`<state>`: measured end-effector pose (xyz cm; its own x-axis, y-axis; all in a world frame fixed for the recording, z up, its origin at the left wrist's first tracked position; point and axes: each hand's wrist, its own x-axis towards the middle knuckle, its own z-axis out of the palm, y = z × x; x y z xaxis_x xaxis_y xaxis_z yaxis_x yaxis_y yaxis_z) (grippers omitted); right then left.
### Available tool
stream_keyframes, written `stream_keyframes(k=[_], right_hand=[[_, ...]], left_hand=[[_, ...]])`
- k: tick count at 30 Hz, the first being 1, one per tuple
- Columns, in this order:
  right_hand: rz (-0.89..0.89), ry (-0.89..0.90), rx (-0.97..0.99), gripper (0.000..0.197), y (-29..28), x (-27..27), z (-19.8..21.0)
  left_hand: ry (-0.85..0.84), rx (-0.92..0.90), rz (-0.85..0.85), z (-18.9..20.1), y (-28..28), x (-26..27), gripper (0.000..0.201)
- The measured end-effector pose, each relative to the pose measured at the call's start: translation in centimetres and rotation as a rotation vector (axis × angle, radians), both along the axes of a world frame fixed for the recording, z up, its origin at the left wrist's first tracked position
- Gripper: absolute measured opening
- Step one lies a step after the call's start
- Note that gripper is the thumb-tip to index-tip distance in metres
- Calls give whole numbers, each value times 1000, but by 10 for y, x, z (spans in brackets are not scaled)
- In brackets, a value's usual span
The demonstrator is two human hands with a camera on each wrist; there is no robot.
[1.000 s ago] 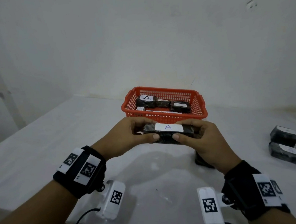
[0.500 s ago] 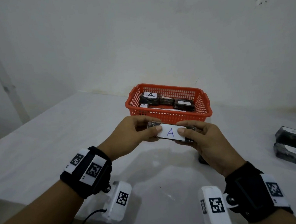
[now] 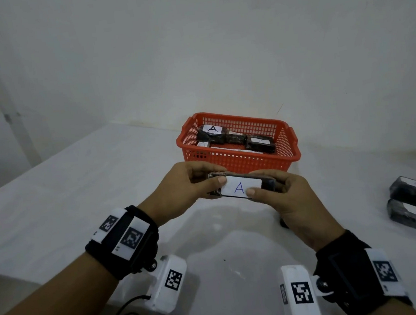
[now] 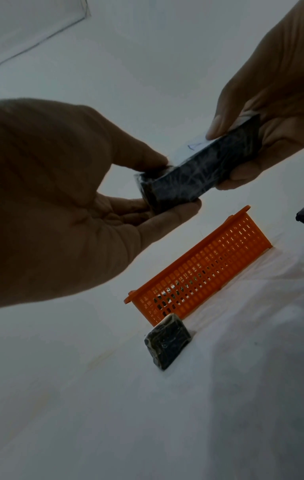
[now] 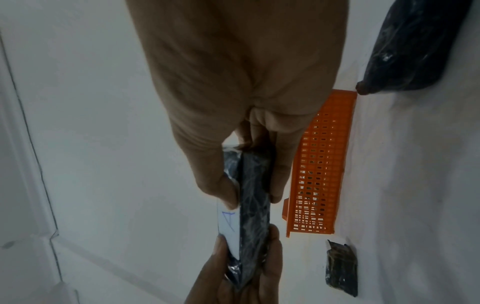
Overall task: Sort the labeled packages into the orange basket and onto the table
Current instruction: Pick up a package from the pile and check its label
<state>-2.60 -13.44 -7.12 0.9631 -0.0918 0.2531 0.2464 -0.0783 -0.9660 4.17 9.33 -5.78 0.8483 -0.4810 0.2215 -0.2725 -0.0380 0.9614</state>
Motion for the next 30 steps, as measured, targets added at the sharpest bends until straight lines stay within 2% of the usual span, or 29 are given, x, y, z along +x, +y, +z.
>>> stream_keyframes(k=[3, 7, 10, 12, 16, 20, 22, 26, 30], right_hand=[[-23, -16, -19, 31, -1, -2, -2], [-11, 12, 18, 21, 0, 0, -3], [-46, -21, 18, 18, -1, 0, -2], [-50, -30, 20, 21, -1, -2, -2], [34, 60, 81, 48, -1, -2, -5], [60, 99, 175, 29, 2, -2, -2], [46, 69, 178, 27, 0, -2, -3], [34, 28, 107, 37, -2, -2, -3], [45, 35, 124, 41, -2, -1, -5]], left_hand=[[27, 7, -35, -3, -1, -4, 27], [-45, 46, 0, -5, -1, -4, 35], [-37, 45, -26, -3, -1, -6, 37], [-49, 39, -35, -3, -1, -7, 37], [-98, 25, 2, -4, 0, -6, 39], [-82, 9, -31, -6, 0, -6, 46], [-54, 11, -40, -6, -2, -6, 48], [3, -12, -80, -7, -5, -9, 30], [-41, -9, -24, -6, -6, -7, 23]])
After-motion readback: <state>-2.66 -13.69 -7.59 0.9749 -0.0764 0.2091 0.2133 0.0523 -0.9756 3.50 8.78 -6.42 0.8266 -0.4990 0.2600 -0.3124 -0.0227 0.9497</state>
